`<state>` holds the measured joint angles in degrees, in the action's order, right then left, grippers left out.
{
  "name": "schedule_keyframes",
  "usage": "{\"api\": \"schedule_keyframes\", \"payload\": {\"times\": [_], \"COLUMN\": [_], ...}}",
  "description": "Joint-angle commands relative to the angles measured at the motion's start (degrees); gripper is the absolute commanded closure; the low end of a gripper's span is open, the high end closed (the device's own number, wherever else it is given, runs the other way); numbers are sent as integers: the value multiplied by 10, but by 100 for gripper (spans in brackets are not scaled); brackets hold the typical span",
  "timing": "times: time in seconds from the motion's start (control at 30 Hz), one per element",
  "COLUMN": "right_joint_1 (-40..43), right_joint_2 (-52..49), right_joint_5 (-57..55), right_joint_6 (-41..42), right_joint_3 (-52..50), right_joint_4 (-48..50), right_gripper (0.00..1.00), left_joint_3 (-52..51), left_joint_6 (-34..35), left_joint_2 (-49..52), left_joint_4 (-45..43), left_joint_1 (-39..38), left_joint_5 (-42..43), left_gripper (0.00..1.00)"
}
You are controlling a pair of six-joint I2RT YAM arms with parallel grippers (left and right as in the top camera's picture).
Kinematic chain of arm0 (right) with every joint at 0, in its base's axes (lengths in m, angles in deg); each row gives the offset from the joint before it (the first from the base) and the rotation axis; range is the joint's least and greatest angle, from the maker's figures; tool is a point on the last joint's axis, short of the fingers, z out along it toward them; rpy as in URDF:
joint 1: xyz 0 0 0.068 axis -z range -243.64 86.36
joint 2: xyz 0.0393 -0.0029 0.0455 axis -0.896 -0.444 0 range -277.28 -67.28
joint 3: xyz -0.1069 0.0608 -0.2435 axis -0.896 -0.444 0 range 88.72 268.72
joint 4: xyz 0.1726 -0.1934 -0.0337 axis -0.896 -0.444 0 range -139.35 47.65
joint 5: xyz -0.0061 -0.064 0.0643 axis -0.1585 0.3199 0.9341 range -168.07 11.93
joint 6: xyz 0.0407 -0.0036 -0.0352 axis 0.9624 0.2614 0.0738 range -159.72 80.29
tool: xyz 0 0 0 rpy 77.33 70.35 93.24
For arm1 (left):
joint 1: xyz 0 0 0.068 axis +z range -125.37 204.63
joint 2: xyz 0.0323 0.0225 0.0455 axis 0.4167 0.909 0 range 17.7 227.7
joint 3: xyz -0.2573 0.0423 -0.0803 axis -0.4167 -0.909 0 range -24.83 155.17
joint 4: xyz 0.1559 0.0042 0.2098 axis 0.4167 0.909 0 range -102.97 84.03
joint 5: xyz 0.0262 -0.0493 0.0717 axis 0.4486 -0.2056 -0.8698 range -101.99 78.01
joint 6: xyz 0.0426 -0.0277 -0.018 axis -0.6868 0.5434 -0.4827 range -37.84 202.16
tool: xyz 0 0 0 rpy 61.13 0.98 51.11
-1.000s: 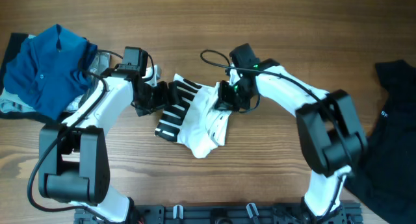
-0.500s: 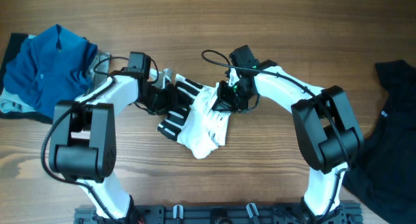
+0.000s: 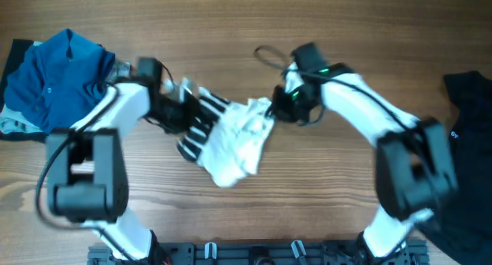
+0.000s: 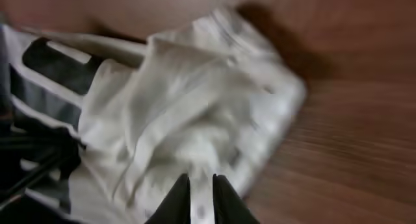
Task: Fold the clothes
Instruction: 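Carry the folded bundle left with the left gripper onto the clothes stack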
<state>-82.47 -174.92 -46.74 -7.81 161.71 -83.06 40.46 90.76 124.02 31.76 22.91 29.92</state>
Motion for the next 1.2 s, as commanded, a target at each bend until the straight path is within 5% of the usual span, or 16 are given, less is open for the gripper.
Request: {"api": "schedule_keyframes", "payload": {"times": [0.0,0.6,0.63,0.67,0.73,1.17], "right_joint_1": [32,37,37,37,37,37], "right_joint_2": [110,166,166,166,166,191], "right_joint_5": [-34,-61,-61,-61,-61,-104], "right_joint_6": [-17,-3,-3,-4,-7,-73], "right_joint_3": [14,14,14,14,14,14], "right_joint_4": [0,-45,-50,-54,-59,-52], "right_gripper": [84,84,84,84,84,79], "left_joint_3": [75,98,98,98,98,156], "left_joint_6": [-17,22,22,22,24,11], "left_joint_2": [-105,-84,-75,-68,-59,-197], "left_joint_4": [-30,-261,-277,-289,-296,-91], "left_joint_1": [64,420,437,448,462,480], "left_joint_5": [22,-99,-99,-99,-99,-59], "left_gripper": [96,96,93,68,0,0]}}
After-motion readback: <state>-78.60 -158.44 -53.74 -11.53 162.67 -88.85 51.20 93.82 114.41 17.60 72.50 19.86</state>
